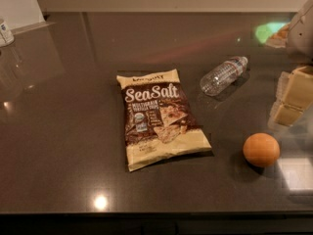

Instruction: Place water bottle upright

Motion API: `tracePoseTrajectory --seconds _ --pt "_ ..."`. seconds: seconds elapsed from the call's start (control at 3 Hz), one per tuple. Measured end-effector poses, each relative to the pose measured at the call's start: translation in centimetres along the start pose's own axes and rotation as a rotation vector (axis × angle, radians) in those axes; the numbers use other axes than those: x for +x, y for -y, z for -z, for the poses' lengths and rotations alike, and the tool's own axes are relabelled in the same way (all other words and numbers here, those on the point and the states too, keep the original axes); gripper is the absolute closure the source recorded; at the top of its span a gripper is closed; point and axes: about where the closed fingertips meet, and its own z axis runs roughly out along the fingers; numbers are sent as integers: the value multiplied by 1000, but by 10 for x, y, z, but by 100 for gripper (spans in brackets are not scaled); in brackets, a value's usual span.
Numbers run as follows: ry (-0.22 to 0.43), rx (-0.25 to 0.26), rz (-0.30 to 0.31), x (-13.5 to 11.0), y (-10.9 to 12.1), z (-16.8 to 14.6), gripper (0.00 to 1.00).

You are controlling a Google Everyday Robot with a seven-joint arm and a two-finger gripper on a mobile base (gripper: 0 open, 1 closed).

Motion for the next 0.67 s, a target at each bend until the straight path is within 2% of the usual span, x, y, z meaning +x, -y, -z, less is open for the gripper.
tracePoseTrajectory --seconds 0.33,0.67 --pt "0 0 0 0 0 0 0" --pt "1 -6 43 -6 4 -1 0"
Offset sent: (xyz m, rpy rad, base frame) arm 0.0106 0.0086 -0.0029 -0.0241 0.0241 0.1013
